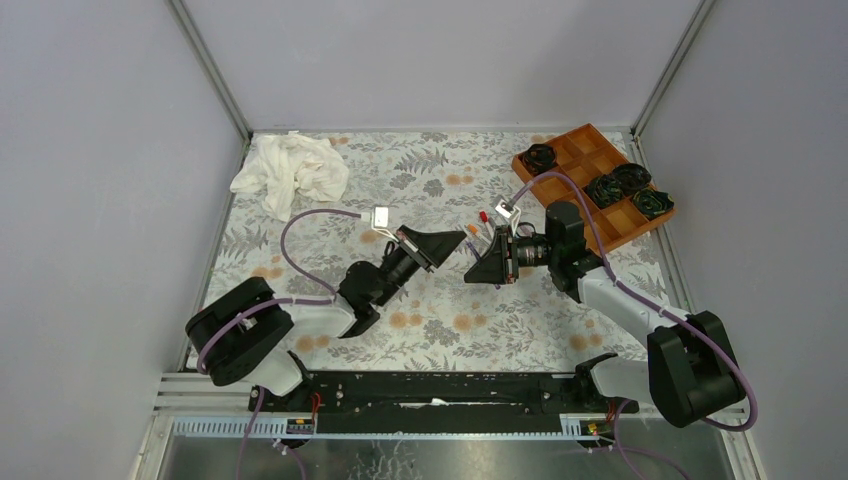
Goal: Insert the pens into the pen caps
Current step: Insert the pen cap onto the pen.
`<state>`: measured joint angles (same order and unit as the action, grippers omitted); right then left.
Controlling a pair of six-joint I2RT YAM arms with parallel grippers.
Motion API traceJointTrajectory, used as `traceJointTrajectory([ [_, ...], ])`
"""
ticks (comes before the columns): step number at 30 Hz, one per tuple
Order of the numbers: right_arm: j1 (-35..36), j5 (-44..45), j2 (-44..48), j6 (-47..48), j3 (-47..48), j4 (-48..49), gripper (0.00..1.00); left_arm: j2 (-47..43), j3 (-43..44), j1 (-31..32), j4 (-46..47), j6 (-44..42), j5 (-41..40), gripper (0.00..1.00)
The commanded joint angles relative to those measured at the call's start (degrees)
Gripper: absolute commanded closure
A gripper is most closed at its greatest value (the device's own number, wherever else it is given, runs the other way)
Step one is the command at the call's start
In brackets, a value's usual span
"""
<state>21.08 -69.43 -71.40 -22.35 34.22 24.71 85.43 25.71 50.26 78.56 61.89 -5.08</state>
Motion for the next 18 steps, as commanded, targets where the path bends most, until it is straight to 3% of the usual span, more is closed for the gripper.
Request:
traceJointTrajectory([
  [1, -0.16, 1.29, 0.01, 0.40, 1.24, 0.51, 1.00, 0.15, 2.52, 0.85, -1.61, -1.81, 3.56, 1.00],
  [18, -1.69, 0.23, 0.84, -2.32, 0.13, 5.01, 1.00, -3.59, 1.09, 1.56, -8.24, -3.60, 8.76, 1.00],
])
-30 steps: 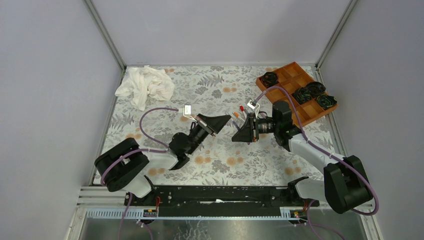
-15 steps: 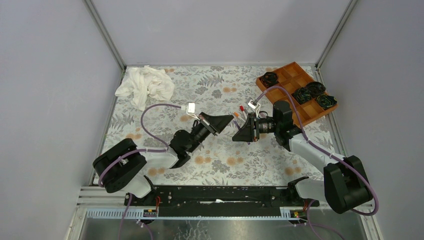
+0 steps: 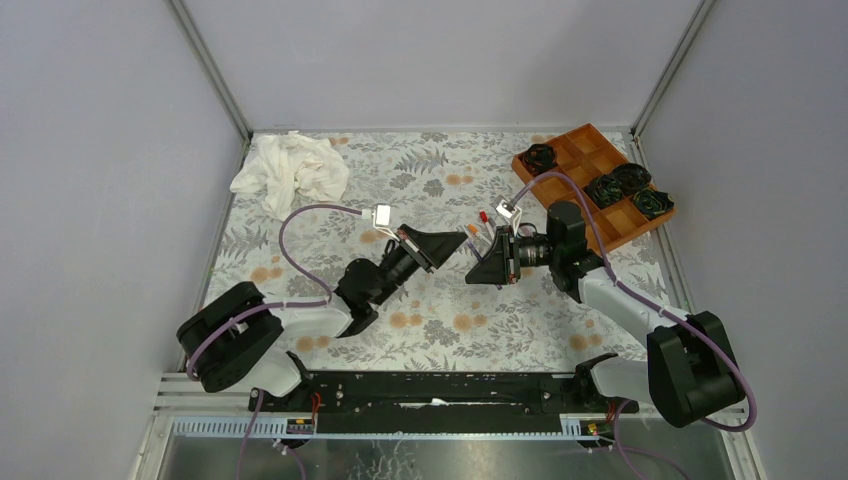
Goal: Insert the pens into the pen caps
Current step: Insert the pen cap onto the pen.
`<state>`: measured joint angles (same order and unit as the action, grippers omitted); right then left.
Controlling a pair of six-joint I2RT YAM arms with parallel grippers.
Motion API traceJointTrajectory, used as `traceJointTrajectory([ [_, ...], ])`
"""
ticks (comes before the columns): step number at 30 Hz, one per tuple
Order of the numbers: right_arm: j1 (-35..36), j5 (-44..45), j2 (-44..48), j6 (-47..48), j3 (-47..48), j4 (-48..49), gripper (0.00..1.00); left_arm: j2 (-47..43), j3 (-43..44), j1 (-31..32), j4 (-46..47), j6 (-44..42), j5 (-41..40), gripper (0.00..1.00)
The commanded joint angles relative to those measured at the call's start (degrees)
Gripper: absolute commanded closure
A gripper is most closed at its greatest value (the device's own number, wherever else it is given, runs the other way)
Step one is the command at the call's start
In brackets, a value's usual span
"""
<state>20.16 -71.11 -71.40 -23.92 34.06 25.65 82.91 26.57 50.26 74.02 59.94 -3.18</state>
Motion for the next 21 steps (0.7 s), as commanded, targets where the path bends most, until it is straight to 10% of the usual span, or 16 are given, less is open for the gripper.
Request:
traceJointTrajectory([
  [1, -0.72, 1.98, 0.86, -0.72, 0.25, 4.10, 1.00, -0.78, 0.88, 1.62, -4.23, -1.66, 7.49, 1.00],
  [21, -0.74, -1.86, 2.12, -1.32, -0.43, 7.44, 1.00, -4.19, 2.83, -0.82, -12.52, -3.78, 12.90, 1.00],
])
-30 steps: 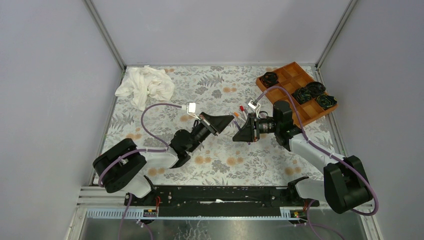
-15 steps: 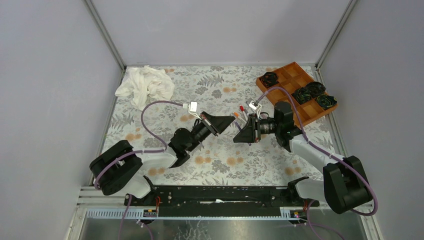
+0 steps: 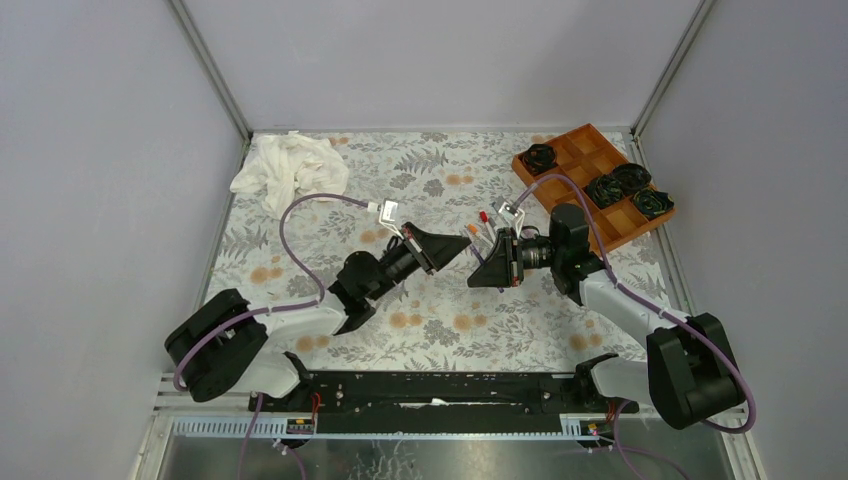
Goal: Insert the pens into the pen caps
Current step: Insert the pen cap onto the pen.
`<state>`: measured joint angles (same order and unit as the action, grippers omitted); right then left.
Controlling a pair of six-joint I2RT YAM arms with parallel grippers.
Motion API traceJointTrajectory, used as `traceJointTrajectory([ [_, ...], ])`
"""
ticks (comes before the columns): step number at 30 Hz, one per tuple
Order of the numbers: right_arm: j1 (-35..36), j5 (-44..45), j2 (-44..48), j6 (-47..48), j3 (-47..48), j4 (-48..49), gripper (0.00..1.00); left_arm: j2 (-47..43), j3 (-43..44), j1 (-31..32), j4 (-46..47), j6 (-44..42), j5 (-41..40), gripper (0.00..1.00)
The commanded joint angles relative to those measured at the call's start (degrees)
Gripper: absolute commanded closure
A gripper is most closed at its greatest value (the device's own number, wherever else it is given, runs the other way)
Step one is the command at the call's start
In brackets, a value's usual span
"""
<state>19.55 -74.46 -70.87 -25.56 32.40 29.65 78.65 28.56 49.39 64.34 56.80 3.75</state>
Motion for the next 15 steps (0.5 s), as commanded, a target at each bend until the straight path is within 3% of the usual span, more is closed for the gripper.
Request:
traceJointTrajectory([
  [1, -0.16, 2.17, 1.69, 0.54, 1.11, 3.29, 1.00, 0.56, 1.00, 0.08, -2.17, -0.12, 6.32, 1.00],
  [15, -0.12, 3.01, 2.38, 6.01, 2.12, -1.93, 1.00, 3.50, 2.04, 3.11, -0.16, 1.63, 2.79, 0.97],
])
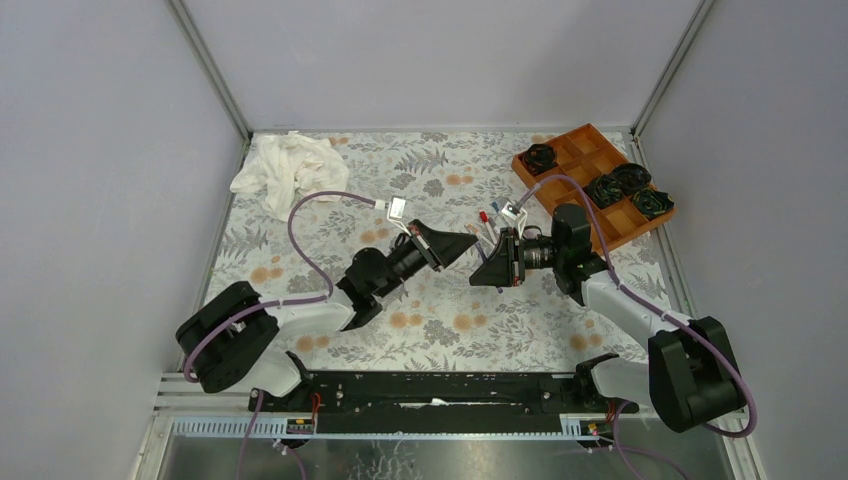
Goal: Insert the pens into the pen caps
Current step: Insert the pen cap onto the pen.
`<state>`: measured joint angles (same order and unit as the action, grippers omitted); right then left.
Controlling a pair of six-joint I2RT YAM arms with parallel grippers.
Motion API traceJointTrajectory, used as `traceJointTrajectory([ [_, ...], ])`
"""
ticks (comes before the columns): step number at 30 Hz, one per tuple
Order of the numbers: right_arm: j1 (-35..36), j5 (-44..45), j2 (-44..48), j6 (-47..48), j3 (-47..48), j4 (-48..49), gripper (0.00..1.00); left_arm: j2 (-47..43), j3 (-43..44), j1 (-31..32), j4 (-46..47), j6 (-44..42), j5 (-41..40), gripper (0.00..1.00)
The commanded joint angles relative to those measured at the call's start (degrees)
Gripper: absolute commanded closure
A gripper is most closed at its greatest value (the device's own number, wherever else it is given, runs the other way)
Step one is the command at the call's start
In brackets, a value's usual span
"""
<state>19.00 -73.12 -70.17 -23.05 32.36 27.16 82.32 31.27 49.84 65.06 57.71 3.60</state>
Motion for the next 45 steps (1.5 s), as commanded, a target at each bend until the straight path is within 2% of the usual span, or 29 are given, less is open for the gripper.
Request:
traceJointTrajectory([
  [1, 0.43, 1.60, 1.70, 3.60, 2.12, 0.54, 1.00, -0.93, -0.96, 2.64, -1.39, 0.73, 2.32, 0.94],
  [14, 0.42, 0.44, 2.14, 3.80, 2.14, 0.96, 1.00, -6.60, -2.37, 2.66, -7.70, 1.37, -1.77, 0.42],
  [18, 0.43, 0.48, 2.27, 3.99, 2.05, 1.06, 1.00, -10.44, -3.68, 2.65, -10.78, 0.62, -5.68, 0.33],
  [23, 0.44, 3.17, 3.13, 10.23, 3.27, -5.70, 1.00, -13.62, 0.93, 2.63, -25.80, 2.36, -12.49, 0.24],
  [26, 0.50, 5.35, 3.66, 14.59, 4.56, -10.82, 1.00, -12.86, 5.67, 2.84, -34.02, 4.89, -14.00, 0.22],
  [32, 0.57, 5.73, 4.08, 14.93, 4.56, -11.16, 1.00, -9.65, 12.33, 4.32, -43.23, 8.16, -17.79, 0.22],
  [36, 0.59, 5.79, 4.25, 14.54, 4.49, -10.91, 1.00, -7.73, 15.59, 5.24, -44.47, 7.47, -19.76, 0.30],
  [41, 0.59, 5.91, 4.34, 14.61, 4.51, -11.05, 1.00, -5.54, 21.54, 6.67, -50.54, 4.65, -23.38, 0.36],
  [45, 0.67, 5.89, 4.43, 14.52, 4.49, -11.00, 1.00, -4.15, 23.93, 6.93, -52.54, 3.20, -23.99, 0.47],
])
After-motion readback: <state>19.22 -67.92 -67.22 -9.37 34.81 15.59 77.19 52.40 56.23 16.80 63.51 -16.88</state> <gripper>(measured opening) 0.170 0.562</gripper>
